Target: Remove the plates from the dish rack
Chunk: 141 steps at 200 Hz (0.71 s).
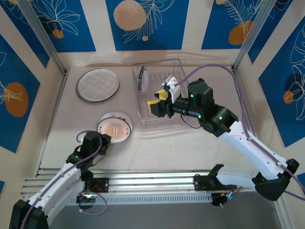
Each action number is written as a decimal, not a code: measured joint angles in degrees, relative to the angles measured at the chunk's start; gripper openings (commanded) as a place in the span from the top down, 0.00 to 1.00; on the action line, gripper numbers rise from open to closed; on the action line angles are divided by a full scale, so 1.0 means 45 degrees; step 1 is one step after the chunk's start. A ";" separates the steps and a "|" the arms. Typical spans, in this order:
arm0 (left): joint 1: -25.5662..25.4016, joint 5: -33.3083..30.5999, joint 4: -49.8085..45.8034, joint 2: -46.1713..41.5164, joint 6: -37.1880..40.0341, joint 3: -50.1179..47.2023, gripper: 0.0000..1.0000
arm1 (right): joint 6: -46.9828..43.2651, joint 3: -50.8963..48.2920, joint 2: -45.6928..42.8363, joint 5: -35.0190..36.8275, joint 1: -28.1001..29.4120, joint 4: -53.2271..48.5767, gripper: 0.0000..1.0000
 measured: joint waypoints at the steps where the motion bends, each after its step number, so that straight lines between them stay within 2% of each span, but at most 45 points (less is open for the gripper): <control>1: 0.0000 0.0000 0.0005 -0.0005 -0.0005 -0.0010 1.00 | 0.0005 0.0000 0.0000 -0.0024 0.0000 0.0005 0.40; 65: 0.0000 -0.0049 0.0097 0.0248 -0.0486 -0.0170 1.00 | 0.0146 0.0000 0.0000 -0.2166 0.0024 0.0359 0.40; 93: 0.0000 -0.0005 0.0282 0.0622 -0.0709 -0.0170 0.91 | 0.0155 0.0000 0.0029 -0.2773 0.0053 0.0427 0.40; 141: 0.0000 0.0141 0.0772 0.1253 -0.1001 -0.0121 0.82 | 0.0151 0.0000 0.0267 -0.2973 0.0131 0.0291 0.40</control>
